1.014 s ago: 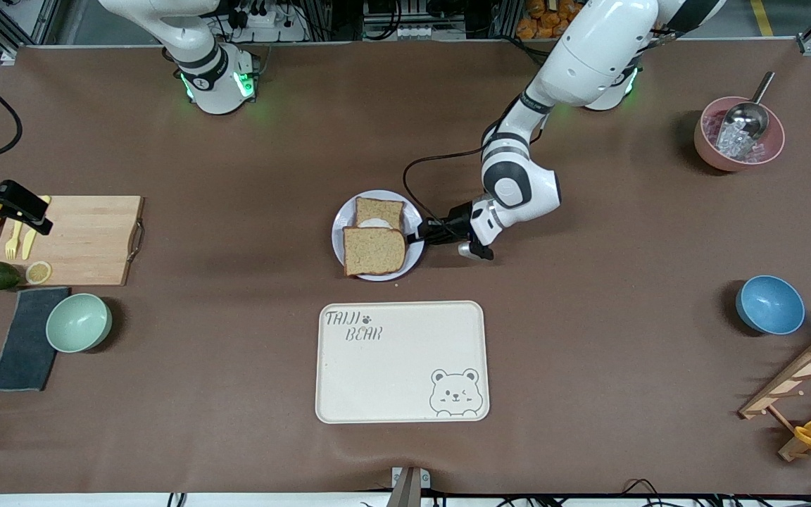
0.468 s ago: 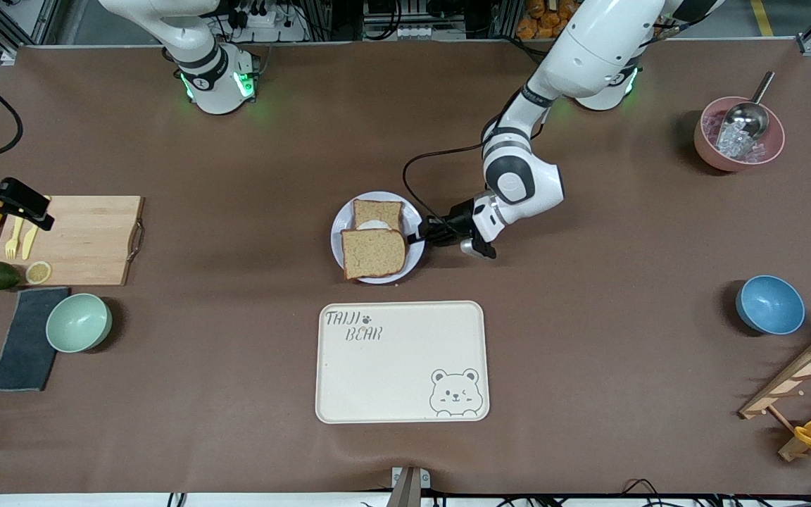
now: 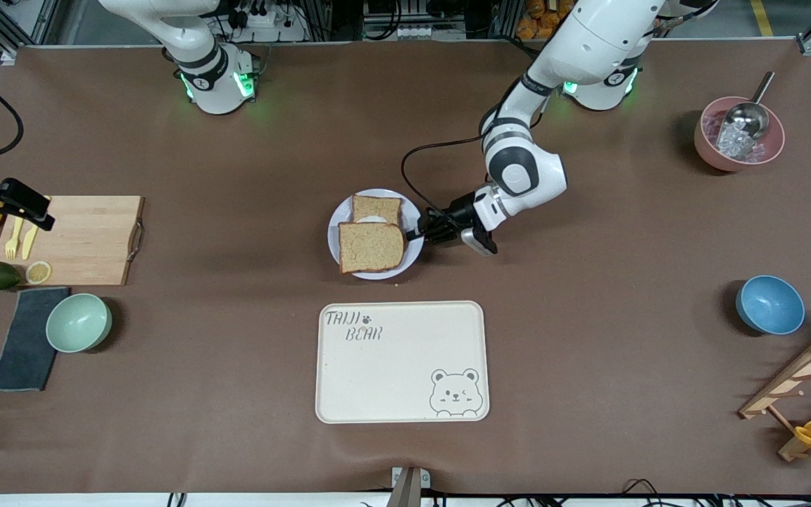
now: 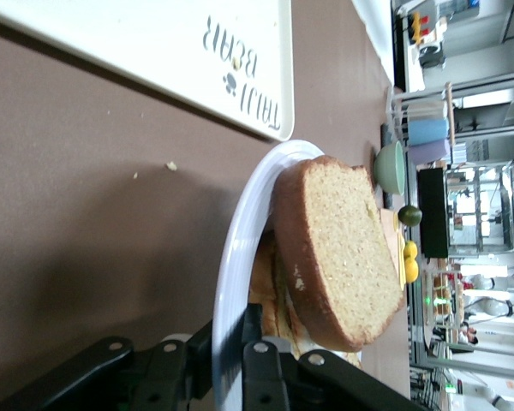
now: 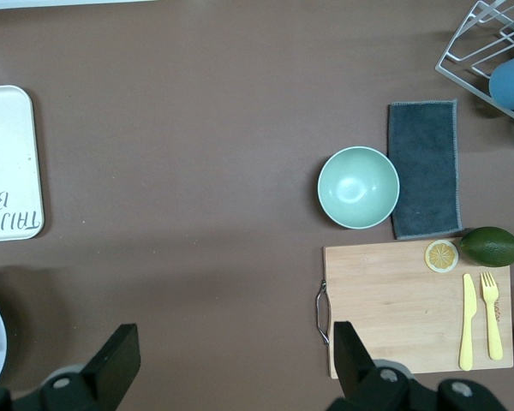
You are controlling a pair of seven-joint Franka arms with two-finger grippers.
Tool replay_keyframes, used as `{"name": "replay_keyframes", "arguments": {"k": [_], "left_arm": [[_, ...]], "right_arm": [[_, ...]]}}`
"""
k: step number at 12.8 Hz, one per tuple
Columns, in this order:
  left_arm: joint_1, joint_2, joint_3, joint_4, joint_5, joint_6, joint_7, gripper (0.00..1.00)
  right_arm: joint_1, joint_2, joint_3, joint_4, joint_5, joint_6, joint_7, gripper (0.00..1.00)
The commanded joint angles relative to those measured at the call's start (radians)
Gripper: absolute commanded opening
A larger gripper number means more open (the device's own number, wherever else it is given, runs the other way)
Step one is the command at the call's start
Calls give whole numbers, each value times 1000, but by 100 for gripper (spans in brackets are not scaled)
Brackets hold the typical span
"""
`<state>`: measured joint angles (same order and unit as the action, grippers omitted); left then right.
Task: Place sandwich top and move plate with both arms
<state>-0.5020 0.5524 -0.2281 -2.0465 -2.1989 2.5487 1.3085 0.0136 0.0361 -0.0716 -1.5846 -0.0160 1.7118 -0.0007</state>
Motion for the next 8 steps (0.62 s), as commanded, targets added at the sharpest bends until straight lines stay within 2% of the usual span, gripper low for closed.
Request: {"name": "replay_keyframes", "arguments": {"k": [1, 3, 6, 8], "left_arm": [[28, -14, -5, -3, -79, 1, 58, 0], [72, 9, -5, 31, -84, 2, 49, 0], [77, 35, -2, 100, -182, 37, 43, 0], [69, 96, -2, 207, -229, 125, 43, 0]], "right_arm": [[5, 7, 0, 12, -15, -12, 21, 100], [6, 7, 0, 12, -13, -12, 21, 100], [3, 8, 0, 12, -7, -12, 21, 100], [5, 8, 0, 11, -7, -14, 22, 100]]}}
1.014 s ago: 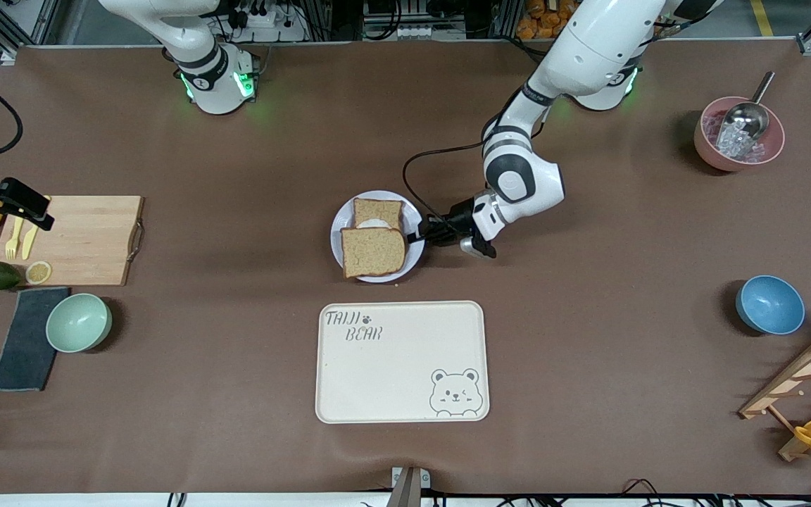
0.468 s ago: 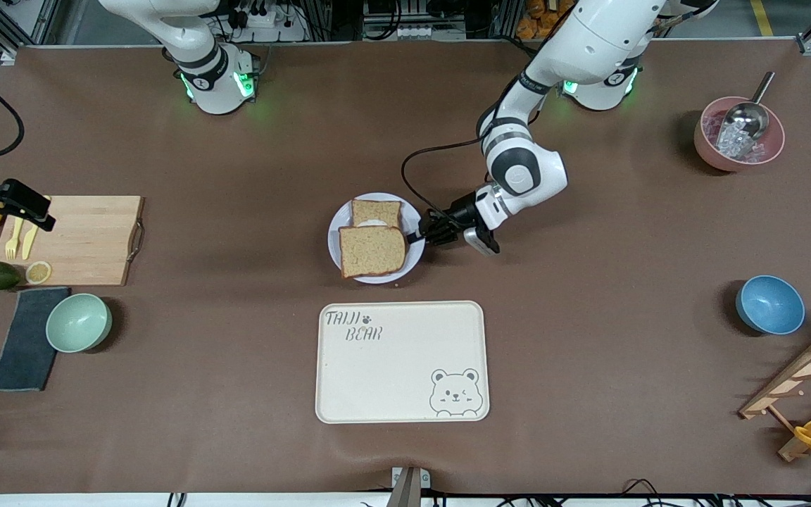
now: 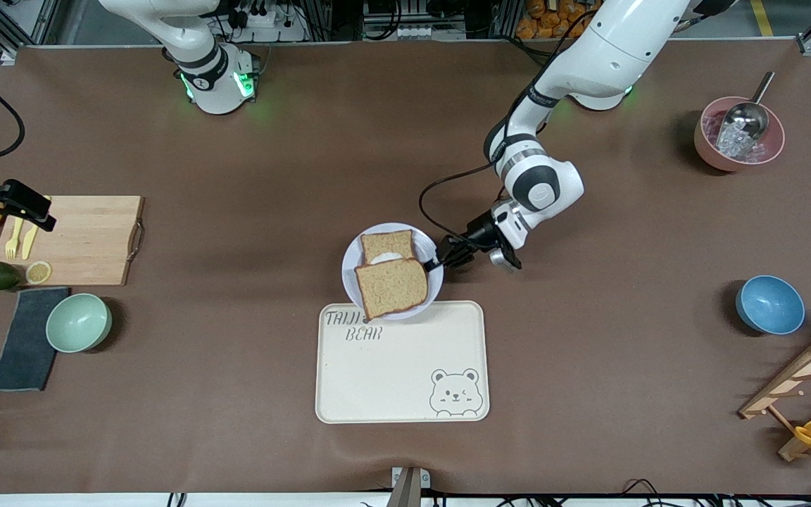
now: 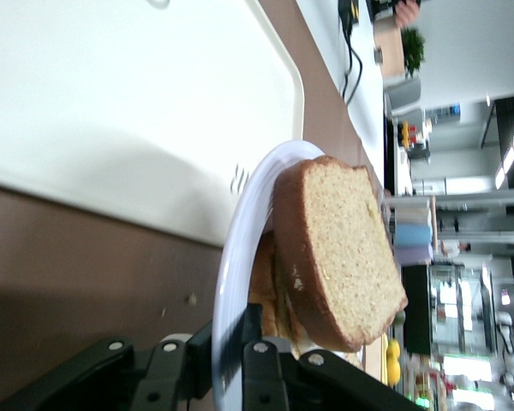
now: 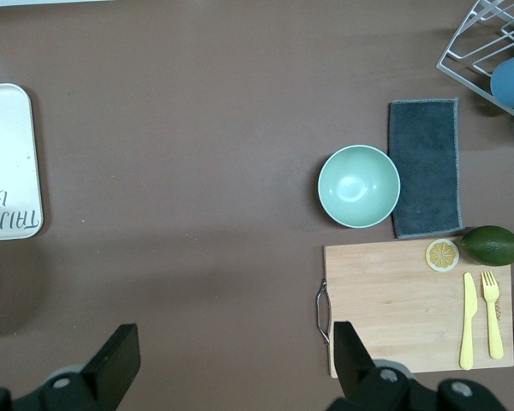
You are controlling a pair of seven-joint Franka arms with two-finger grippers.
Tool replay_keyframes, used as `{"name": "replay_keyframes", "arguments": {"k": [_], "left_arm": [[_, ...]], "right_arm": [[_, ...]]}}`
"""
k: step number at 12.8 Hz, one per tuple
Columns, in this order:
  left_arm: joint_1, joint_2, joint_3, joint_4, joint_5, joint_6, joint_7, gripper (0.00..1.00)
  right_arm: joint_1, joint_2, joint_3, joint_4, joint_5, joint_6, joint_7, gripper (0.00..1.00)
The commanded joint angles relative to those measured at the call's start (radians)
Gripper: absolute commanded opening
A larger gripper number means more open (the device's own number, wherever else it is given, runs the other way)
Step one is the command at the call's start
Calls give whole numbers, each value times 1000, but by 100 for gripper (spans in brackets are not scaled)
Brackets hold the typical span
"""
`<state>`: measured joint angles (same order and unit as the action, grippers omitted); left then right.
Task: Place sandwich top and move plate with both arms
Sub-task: 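Move the plate with the left gripper onto the white bear tray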
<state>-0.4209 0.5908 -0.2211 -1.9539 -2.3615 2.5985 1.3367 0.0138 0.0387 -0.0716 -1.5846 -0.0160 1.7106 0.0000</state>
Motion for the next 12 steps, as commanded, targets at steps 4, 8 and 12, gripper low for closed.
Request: {"name": "replay_keyframes", "arguments": {"k": [4, 8, 12], "left_arm": [[-16, 142, -7, 237, -119, 158, 15, 0], [-16, 214, -3, 335, -150, 186, 18, 0], [-27, 283, 45, 436, -145, 187, 24, 0]], "right_arm": [[3, 7, 0, 9, -5, -12, 20, 100], [6, 12, 0, 9, -5, -12, 22, 100], [6, 12, 0, 9, -4, -12, 21, 100]]}}
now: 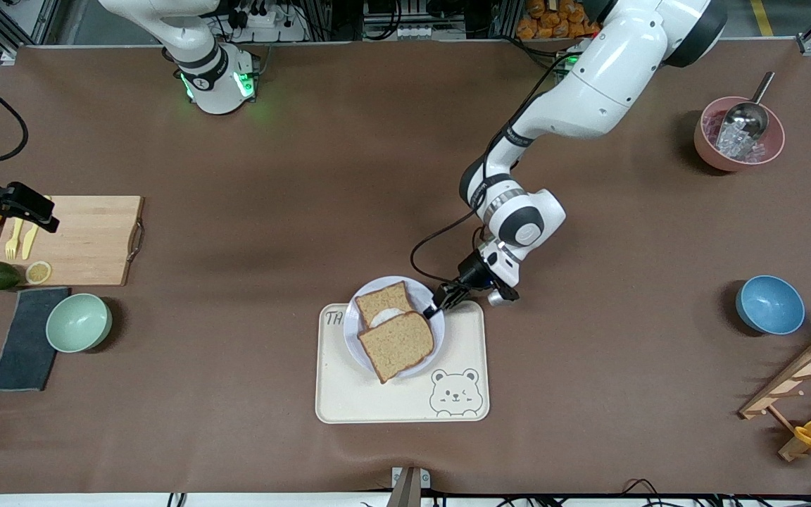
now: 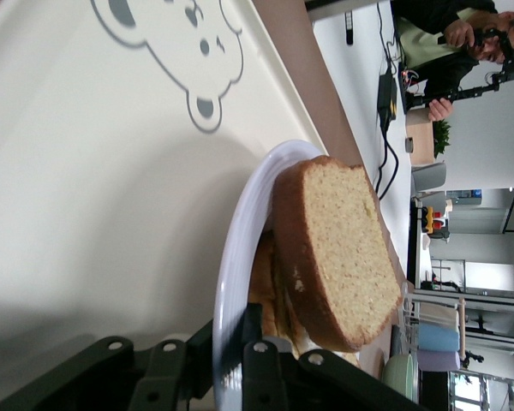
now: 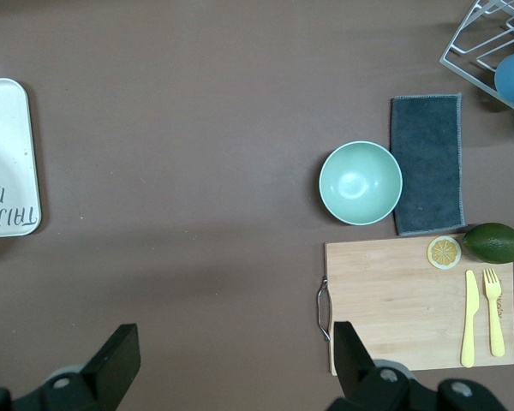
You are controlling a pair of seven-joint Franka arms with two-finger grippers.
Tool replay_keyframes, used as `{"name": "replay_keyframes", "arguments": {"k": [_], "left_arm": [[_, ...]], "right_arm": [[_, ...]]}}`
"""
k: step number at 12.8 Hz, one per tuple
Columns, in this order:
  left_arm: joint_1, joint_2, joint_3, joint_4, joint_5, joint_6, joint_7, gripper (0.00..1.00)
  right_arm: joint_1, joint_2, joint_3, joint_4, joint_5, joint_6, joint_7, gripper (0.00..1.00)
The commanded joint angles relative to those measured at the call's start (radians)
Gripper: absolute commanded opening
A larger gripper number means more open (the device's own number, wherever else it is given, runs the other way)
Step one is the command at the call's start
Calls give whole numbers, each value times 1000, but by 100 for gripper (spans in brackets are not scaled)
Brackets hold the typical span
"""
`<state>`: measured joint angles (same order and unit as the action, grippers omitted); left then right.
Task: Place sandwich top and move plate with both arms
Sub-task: 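Move the plate with the left gripper onto the white bear tray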
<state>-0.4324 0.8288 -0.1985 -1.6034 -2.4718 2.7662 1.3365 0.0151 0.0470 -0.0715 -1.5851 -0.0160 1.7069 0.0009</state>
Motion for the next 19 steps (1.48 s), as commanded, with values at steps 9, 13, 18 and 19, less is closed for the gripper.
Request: {"name": "replay_keyframes", "arguments": {"k": [9, 13, 18, 19], "left_arm": [[-51, 116, 82, 172, -38, 19, 18, 61], [-45, 89, 82, 166, -26, 24, 12, 100], [-42, 43, 79, 165, -22, 153, 15, 100], [-40, 33, 76, 165, -22, 179, 15, 100]], "right_arm": [[9, 5, -1, 10, -4, -7, 21, 100], [8, 5, 1, 10, -2, -7, 21, 100], [6, 8, -1, 10, -2, -7, 19, 100], [5, 8, 1, 10, -2, -7, 19, 100]]}}
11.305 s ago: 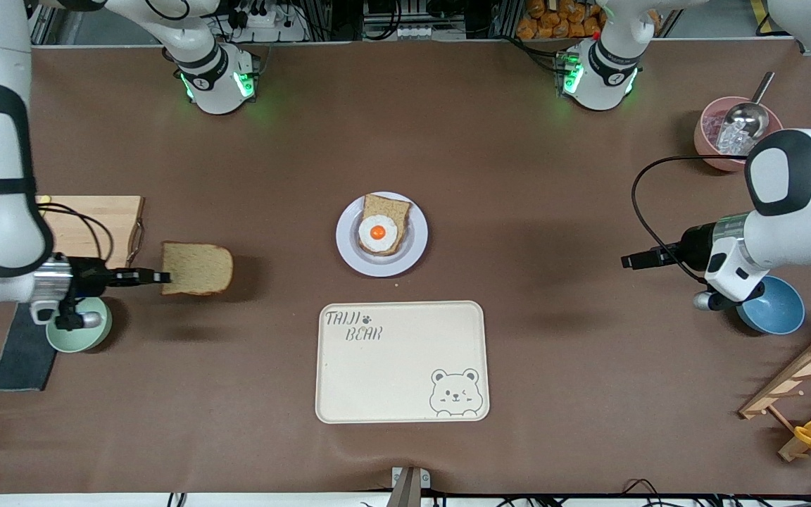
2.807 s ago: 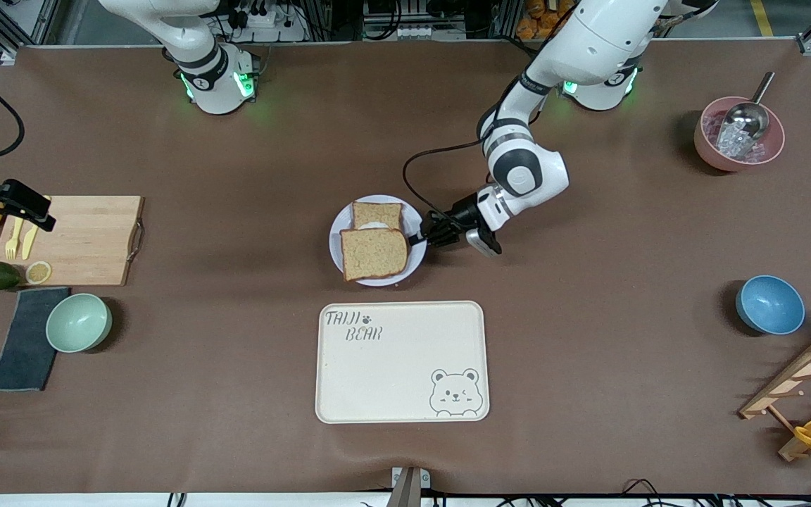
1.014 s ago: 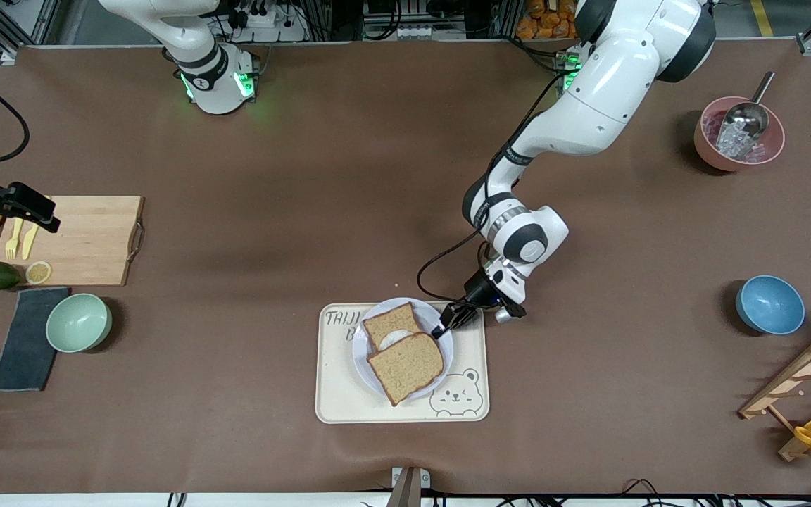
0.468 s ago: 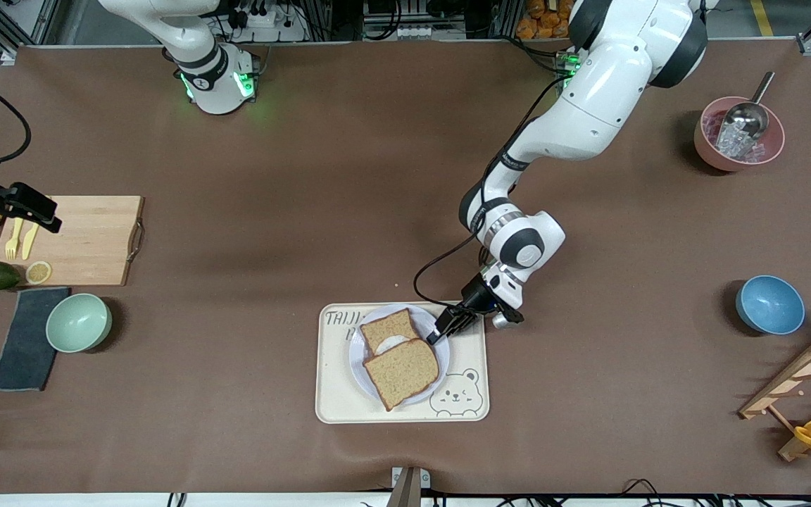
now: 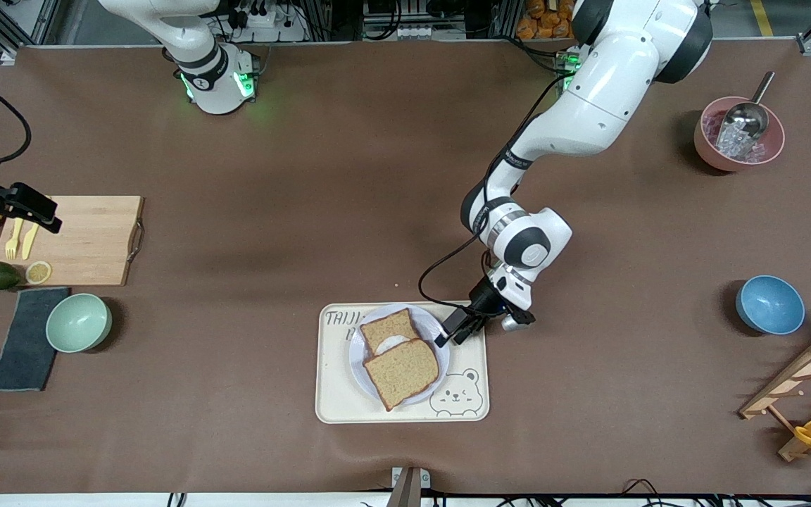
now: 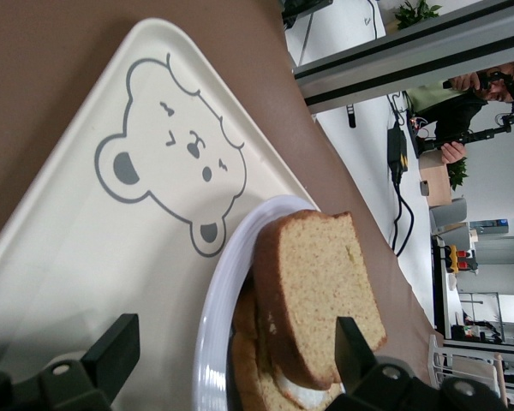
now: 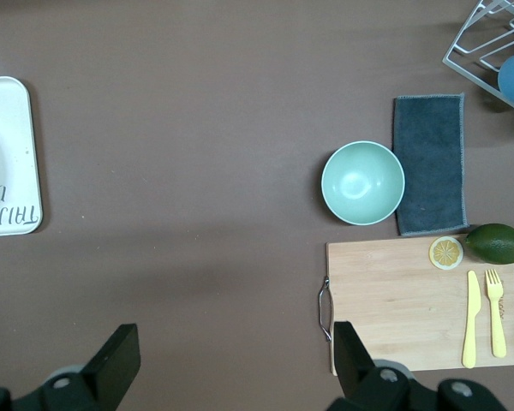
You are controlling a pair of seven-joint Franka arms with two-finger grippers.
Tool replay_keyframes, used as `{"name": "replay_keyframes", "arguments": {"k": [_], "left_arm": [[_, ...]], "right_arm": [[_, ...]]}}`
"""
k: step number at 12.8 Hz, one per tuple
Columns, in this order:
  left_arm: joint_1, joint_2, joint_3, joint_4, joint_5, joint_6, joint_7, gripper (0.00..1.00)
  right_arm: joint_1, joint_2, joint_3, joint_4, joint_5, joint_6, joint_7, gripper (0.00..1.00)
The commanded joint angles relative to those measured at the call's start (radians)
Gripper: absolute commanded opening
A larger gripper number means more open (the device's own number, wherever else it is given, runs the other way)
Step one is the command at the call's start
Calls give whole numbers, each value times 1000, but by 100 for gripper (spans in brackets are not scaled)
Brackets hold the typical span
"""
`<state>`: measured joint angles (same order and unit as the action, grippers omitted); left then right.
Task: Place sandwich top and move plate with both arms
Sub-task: 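Move the plate with the left gripper onto the white bear tray, then open the left gripper and lift it away from the plate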
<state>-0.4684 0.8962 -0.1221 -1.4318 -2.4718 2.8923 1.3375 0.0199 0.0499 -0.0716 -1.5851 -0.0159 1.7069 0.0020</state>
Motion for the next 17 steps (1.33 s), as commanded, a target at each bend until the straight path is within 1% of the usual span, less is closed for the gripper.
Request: {"name": "replay_keyframes", "arguments": {"k": [1, 3, 5, 8, 9, 13, 15, 16, 17], "left_arm": [[-4, -48, -4, -7, -22, 89, 14, 100], [-6, -74, -5, -7, -19, 166, 15, 100], [-6, -97, -7, -7, 31, 246, 15, 100], [7, -114, -1, -2, 39, 283, 15, 100], [31, -120, 1, -4, 47, 285, 17, 100], [112, -135, 4, -7, 218, 326, 19, 100], [151, -126, 6, -13, 336, 367, 22, 100], [163, -126, 6, -27, 393, 387, 25, 100], [186, -123, 9, -51, 477, 398, 29, 100]], "right_arm": [[0, 5, 0, 10, -3, -7, 18, 100], [0, 5, 0, 10, -3, -7, 18, 100], [2, 10, 0, 10, -3, -7, 18, 100], [0, 11, 0, 11, -3, -7, 18, 100], [0, 11, 1, 11, -3, -7, 18, 100], [-1, 11, 0, 10, -3, -7, 18, 100], [0, 11, 0, 10, -3, -7, 18, 100], [-1, 11, 0, 10, -3, -7, 18, 100], [2, 11, 0, 10, -3, -7, 18, 100]]}}
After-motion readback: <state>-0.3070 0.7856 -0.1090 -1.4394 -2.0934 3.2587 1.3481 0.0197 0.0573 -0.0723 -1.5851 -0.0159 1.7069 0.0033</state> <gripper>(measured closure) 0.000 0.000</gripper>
